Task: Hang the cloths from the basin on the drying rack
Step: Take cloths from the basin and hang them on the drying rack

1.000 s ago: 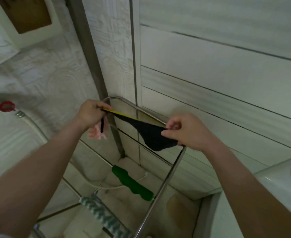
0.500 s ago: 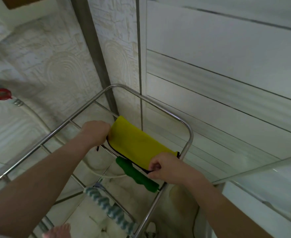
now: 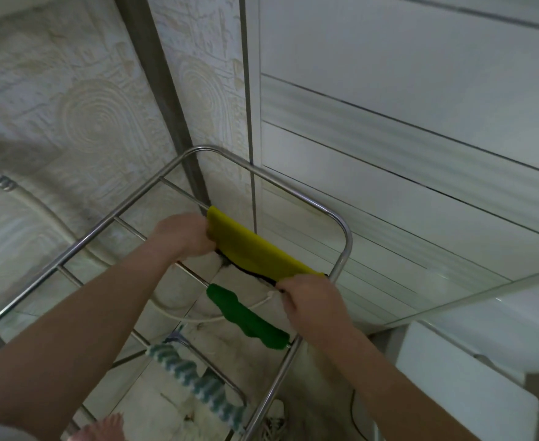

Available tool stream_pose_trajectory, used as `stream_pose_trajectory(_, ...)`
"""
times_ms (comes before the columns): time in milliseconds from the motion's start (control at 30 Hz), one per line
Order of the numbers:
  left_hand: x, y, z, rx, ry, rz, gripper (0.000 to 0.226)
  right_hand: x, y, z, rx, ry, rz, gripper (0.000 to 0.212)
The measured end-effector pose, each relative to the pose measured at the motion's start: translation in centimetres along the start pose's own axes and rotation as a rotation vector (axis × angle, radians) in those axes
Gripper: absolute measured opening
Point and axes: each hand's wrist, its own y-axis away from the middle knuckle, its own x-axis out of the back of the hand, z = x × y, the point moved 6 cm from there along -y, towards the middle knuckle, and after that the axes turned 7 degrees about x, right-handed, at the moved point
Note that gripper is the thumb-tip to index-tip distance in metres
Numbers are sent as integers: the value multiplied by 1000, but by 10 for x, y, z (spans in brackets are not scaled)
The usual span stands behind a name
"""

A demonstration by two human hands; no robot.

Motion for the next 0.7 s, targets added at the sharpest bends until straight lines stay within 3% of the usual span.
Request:
stream_pose_trajectory(67,15,-4,-11,54,316,125,36,28,11,21,-115,-49,299,11)
stream_pose_trajectory(100,19,-5,-17,88,418,186,43,35,16,32,-189,-62,370,12)
stream_pose_trajectory(233,14,-14,-18,175,686,149,51,27,18,57,-388,-10,226,27)
stream_pose_trajectory(333,5,-19,-14,207,889,150,44,19,18,56,-409,-17,207,25)
stream_pose_trajectory(500,6,-19,-20,216,886,303,27,21,17,51,-425,-105,265,15)
stream_pose_trajectory(633,18,-16,-40,258,819,458,21,18,29,64,-665,-530,418,15)
stream_pose_trajectory(700,18,-19,-51,321,797,475,21,14,32,65,-690,-594,395,23)
